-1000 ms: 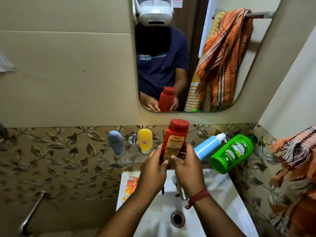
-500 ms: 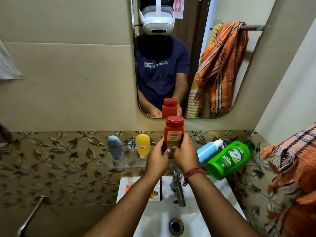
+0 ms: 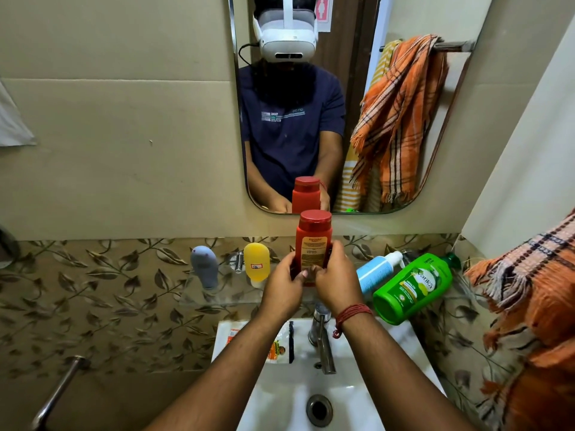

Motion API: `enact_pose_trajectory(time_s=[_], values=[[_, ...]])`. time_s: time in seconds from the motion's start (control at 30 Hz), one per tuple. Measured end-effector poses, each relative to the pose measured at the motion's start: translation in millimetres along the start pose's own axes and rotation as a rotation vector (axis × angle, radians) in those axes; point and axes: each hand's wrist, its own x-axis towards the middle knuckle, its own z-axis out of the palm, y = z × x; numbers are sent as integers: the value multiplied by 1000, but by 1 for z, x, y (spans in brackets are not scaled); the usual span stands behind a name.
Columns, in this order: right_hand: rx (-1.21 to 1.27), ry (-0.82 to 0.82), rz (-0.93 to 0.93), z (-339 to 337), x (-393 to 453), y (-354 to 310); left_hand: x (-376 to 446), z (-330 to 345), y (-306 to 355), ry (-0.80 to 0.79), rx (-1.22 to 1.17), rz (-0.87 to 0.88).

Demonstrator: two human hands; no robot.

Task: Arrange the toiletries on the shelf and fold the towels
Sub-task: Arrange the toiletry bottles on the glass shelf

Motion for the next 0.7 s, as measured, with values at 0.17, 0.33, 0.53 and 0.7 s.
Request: enact_pose_trajectory(time_s=[0.17, 0.33, 0.53, 0.7], values=[[2, 108, -104, -13, -22, 12, -32, 0, -14, 176, -87, -17], [20, 219, -191, -32, -52, 34, -57, 13, -14, 30, 82, 189], [133, 293, -135, -45, -75, 55, -40, 52, 10, -193, 351, 372], [189, 347, -120, -55, -70, 66, -17, 75, 18, -199, 504, 276]])
